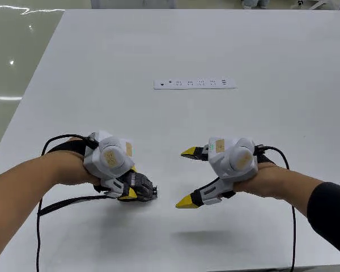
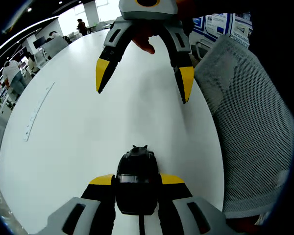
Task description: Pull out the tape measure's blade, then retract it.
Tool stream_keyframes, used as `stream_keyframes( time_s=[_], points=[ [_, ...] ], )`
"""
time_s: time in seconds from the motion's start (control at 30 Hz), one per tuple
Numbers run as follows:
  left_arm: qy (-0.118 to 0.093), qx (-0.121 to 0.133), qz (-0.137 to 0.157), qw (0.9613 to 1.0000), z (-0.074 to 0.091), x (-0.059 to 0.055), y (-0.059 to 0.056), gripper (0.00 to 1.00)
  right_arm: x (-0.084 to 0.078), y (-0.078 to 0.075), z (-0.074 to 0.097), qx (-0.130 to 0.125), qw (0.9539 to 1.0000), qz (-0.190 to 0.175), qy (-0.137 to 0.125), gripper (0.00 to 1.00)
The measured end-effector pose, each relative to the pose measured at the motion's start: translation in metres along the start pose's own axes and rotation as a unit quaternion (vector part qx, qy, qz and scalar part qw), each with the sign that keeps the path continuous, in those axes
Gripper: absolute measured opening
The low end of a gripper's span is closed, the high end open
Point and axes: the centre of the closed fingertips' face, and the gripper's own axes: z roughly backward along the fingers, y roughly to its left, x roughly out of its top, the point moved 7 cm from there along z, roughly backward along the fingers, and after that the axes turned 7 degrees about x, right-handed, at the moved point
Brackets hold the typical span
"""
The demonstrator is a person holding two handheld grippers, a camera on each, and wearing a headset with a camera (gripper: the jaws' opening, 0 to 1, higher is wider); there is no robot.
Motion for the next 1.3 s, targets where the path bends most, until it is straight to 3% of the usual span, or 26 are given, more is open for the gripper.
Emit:
stream_keyframes(
  time_s=[0.2, 0.43, 0.87, 1.3],
  points=[
    [0.008, 0.004, 0.016, 0.9998, 0.001, -0.001, 0.0, 0.29, 0.0, -0.004, -0.024, 0.01, 0.9998, 0.006, 0.015, 0.56],
    [0.002, 0.006, 0.025, 0.9997, 0.002, -0.002, 0.001, 0.29, -0.006, -0.011, -0.049, 0.015, 0.9994, -0.006, 0.03, 0.41],
    [0.005, 0.01, 0.029, 0.9995, 0.001, -0.002, 0.001, 0.3, -0.011, -0.007, -0.069, 0.04, 0.9976, 0.008, 0.056, 0.15],
    [0.005, 0.013, 0.029, 0.9995, 0.001, -0.003, 0.001, 0.3, -0.012, -0.008, -0.08, 0.042, 0.9958, 0.033, 0.075, 0.11]
  ],
)
